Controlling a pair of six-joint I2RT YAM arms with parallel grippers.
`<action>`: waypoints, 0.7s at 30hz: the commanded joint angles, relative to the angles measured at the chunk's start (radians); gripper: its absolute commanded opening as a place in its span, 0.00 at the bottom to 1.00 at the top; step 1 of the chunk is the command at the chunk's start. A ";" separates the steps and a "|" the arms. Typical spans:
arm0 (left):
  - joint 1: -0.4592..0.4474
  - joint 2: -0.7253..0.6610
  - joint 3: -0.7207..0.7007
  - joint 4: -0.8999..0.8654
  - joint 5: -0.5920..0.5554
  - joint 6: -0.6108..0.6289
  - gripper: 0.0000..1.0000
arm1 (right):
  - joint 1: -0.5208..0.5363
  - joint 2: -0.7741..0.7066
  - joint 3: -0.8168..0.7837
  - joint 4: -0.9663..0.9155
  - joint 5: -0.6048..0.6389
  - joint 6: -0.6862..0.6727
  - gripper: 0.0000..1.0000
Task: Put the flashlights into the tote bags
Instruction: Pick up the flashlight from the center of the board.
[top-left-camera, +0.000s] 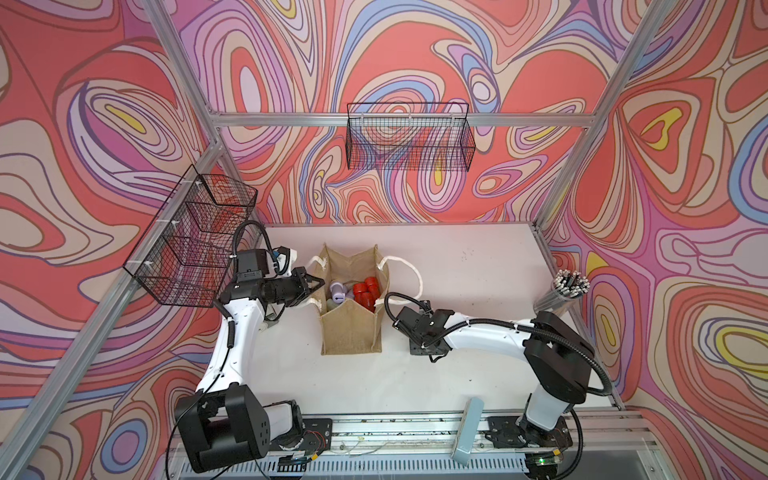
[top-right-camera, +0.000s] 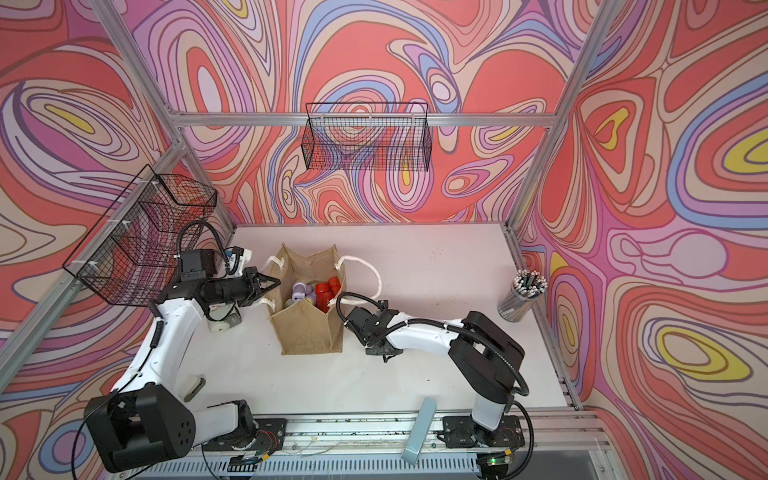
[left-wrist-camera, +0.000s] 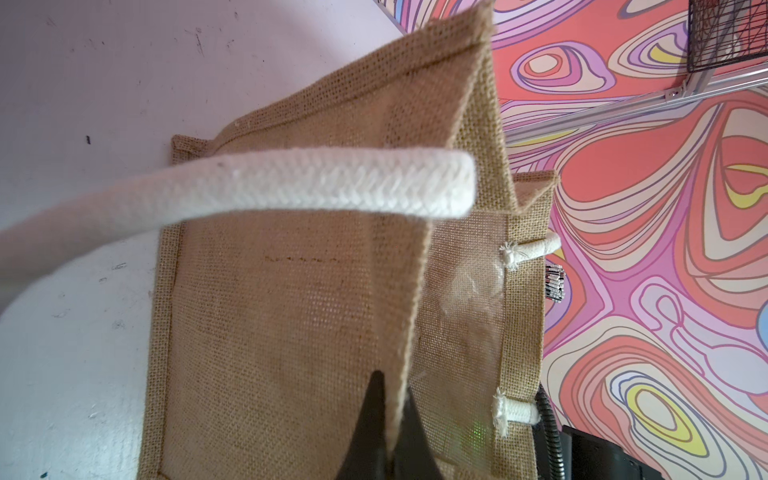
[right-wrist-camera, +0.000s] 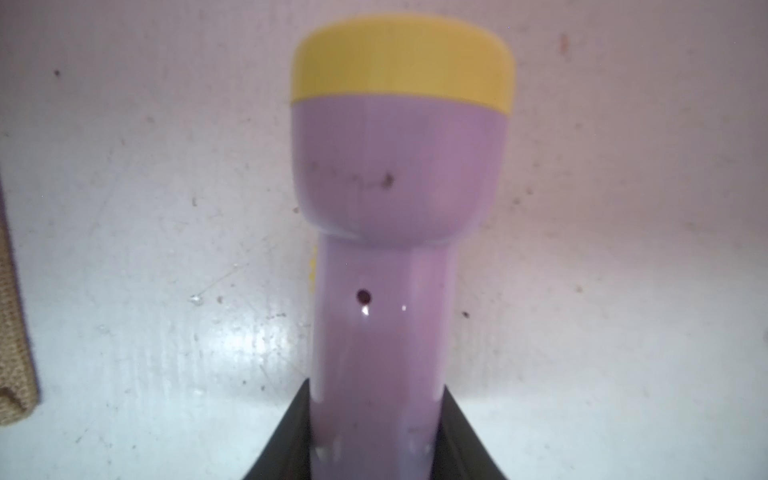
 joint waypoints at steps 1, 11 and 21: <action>-0.011 -0.019 -0.006 0.028 0.055 0.002 0.00 | -0.015 -0.074 -0.016 -0.085 0.092 0.043 0.22; -0.017 -0.016 -0.015 0.075 0.114 -0.036 0.00 | -0.141 -0.353 -0.100 -0.177 0.188 0.052 0.21; -0.032 -0.011 -0.013 0.076 0.114 -0.044 0.00 | -0.200 -0.507 0.061 -0.286 0.297 -0.048 0.20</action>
